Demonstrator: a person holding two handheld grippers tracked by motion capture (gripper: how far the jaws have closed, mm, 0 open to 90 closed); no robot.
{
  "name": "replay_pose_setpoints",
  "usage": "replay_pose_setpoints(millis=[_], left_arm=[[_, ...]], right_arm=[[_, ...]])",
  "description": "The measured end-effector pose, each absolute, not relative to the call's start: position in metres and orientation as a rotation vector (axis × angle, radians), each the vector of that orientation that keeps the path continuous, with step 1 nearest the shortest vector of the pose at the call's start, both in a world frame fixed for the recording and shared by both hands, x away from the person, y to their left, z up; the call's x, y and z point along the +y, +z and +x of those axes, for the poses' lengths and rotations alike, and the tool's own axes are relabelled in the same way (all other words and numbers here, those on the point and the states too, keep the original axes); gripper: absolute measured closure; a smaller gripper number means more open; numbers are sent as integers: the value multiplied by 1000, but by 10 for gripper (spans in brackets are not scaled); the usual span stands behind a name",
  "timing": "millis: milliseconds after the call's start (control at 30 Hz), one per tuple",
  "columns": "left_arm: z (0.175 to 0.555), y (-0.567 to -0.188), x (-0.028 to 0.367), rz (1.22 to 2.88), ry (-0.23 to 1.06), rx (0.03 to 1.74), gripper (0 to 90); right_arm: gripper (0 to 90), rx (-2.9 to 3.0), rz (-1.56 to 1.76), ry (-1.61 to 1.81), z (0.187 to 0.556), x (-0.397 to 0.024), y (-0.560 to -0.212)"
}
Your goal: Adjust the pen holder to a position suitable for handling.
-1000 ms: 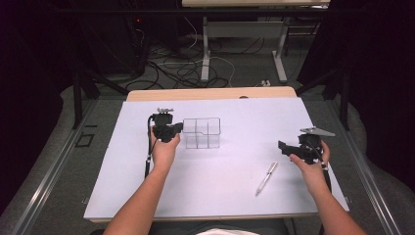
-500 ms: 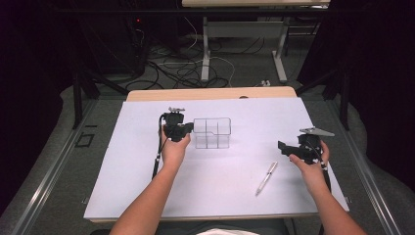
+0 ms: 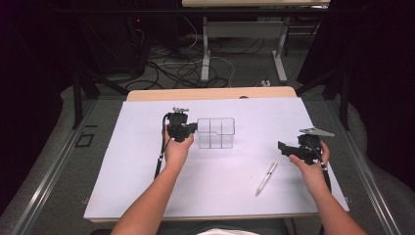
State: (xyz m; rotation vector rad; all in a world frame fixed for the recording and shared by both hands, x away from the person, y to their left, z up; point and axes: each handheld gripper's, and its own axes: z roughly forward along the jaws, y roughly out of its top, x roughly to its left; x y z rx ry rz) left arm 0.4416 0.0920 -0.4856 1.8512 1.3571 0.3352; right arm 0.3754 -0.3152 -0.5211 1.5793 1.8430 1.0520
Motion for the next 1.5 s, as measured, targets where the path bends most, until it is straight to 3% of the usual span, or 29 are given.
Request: replay_pose_setpoints(millis=[433, 1300, 1500], left_arm=[[431, -475, 102, 1872, 326, 1289, 791], [393, -466, 130, 1895, 421, 1154, 384], [381, -473, 140, 1923, 457, 1088, 344]], right_arm=[[143, 1847, 1577, 1061, 374, -315, -519], [169, 1929, 1432, 1164, 366, -293, -511], [166, 1964, 1441, 1172, 367, -292, -512]])
